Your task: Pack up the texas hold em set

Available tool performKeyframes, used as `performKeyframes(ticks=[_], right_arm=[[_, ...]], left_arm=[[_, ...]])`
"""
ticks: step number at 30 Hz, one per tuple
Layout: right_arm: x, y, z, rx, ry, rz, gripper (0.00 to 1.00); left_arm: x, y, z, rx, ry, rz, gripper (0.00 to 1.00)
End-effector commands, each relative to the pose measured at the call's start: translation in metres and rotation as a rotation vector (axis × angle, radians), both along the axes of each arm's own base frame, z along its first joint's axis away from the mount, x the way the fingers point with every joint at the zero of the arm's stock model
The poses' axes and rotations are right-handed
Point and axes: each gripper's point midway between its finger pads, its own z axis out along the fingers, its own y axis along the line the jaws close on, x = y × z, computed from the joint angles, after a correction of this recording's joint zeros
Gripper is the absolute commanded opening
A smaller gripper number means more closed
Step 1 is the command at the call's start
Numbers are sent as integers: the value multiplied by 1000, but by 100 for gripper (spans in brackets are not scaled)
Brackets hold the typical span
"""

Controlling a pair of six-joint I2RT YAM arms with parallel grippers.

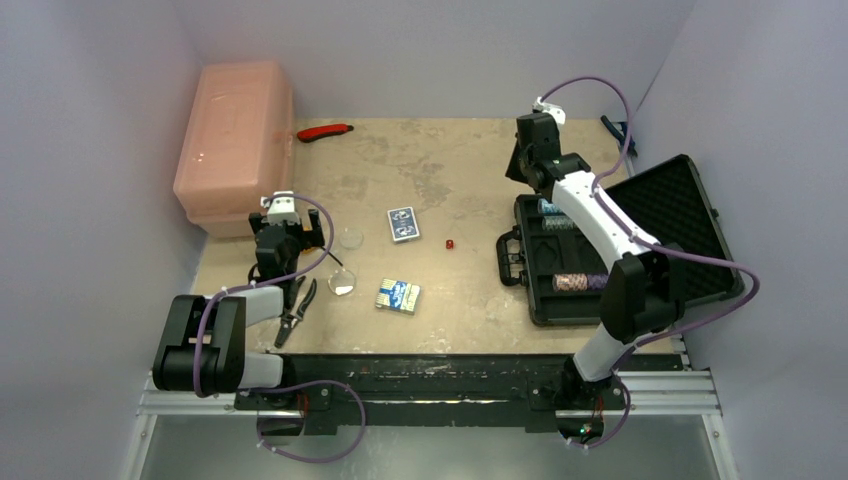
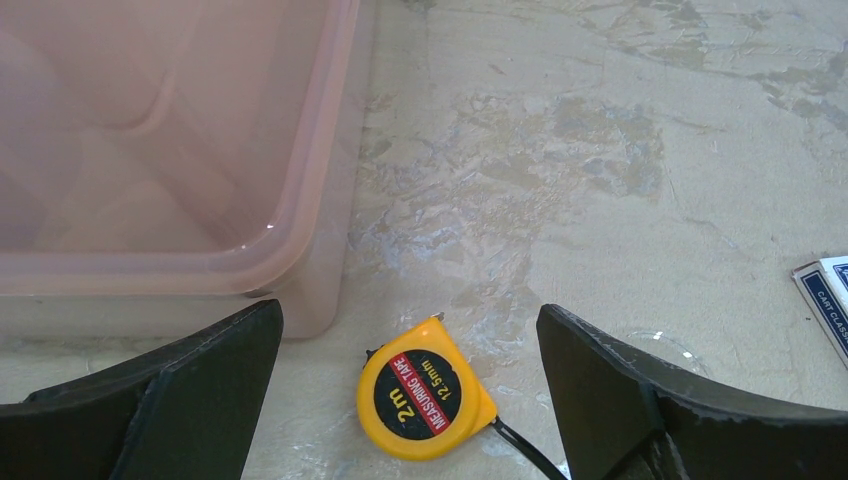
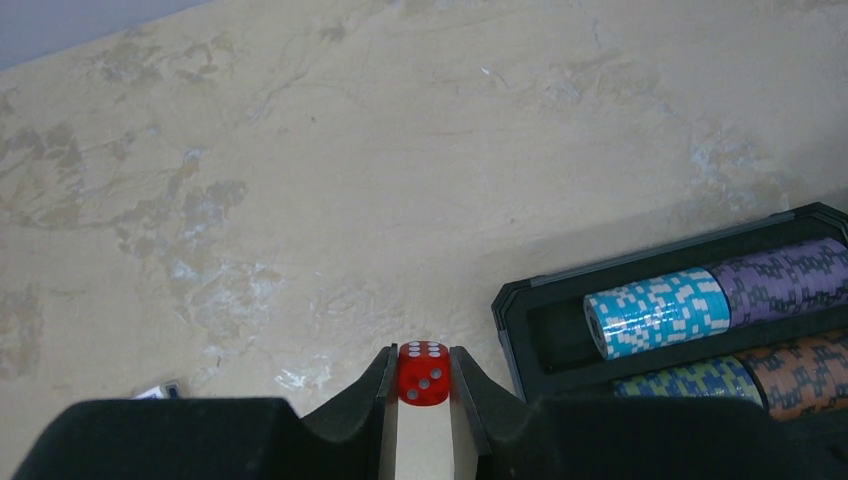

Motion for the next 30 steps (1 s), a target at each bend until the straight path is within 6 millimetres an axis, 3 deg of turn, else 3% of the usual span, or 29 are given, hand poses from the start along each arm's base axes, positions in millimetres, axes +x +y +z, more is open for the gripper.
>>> performKeyframes(ticks=[1, 18, 30], right_arm=[[16, -5, 12, -7, -28, -1, 0], [48, -16, -7, -49, 25, -44, 0], [18, -47, -48, -84, 111, -120, 0]], left_arm=[[7, 0, 20, 9, -77, -11, 100], [6, 0, 20, 11, -77, -11, 100], [6, 0, 19, 12, -76, -12, 100]])
